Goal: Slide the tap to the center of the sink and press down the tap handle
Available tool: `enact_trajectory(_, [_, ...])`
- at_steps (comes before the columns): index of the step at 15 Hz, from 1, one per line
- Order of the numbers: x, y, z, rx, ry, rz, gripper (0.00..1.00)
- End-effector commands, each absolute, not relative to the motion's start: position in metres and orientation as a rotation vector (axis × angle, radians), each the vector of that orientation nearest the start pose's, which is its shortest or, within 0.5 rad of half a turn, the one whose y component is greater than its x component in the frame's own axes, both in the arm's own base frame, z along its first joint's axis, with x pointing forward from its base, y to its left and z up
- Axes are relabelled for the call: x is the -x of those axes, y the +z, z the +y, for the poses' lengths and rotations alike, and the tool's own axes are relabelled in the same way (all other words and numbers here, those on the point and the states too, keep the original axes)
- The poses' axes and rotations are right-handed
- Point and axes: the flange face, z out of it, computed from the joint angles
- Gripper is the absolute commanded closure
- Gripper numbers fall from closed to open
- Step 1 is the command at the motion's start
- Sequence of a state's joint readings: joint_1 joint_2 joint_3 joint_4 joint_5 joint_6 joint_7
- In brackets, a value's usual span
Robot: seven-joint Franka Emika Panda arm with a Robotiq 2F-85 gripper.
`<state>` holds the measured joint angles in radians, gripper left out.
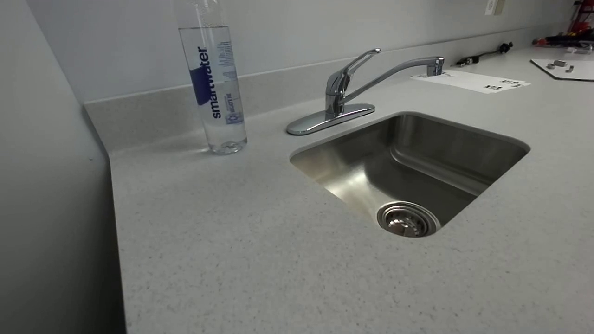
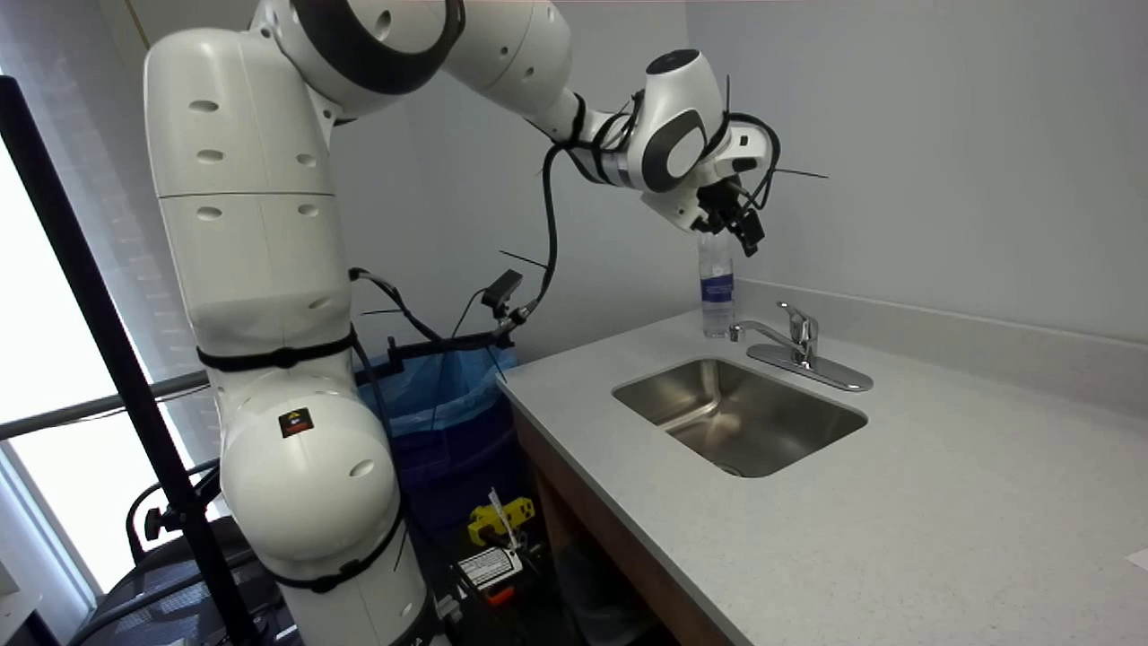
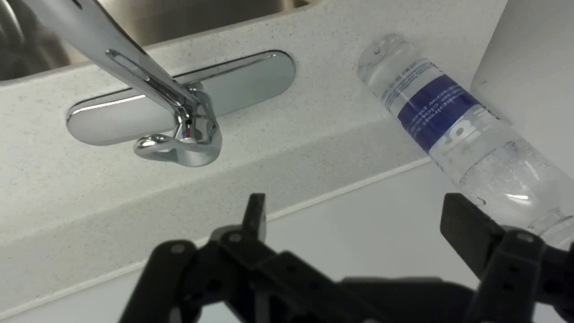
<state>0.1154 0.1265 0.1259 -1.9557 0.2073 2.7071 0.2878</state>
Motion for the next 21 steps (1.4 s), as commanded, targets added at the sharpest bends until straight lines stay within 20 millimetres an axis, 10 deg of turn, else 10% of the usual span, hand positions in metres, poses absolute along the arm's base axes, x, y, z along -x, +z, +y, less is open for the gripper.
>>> enact_trajectory(1, [-0.599, 0.504, 0.129, 2.754, -0.701, 0.257, 0.00])
enact_trajectory(21, [-0.554, 0.520, 0.086, 2.792, -0.598, 0.323, 0.00])
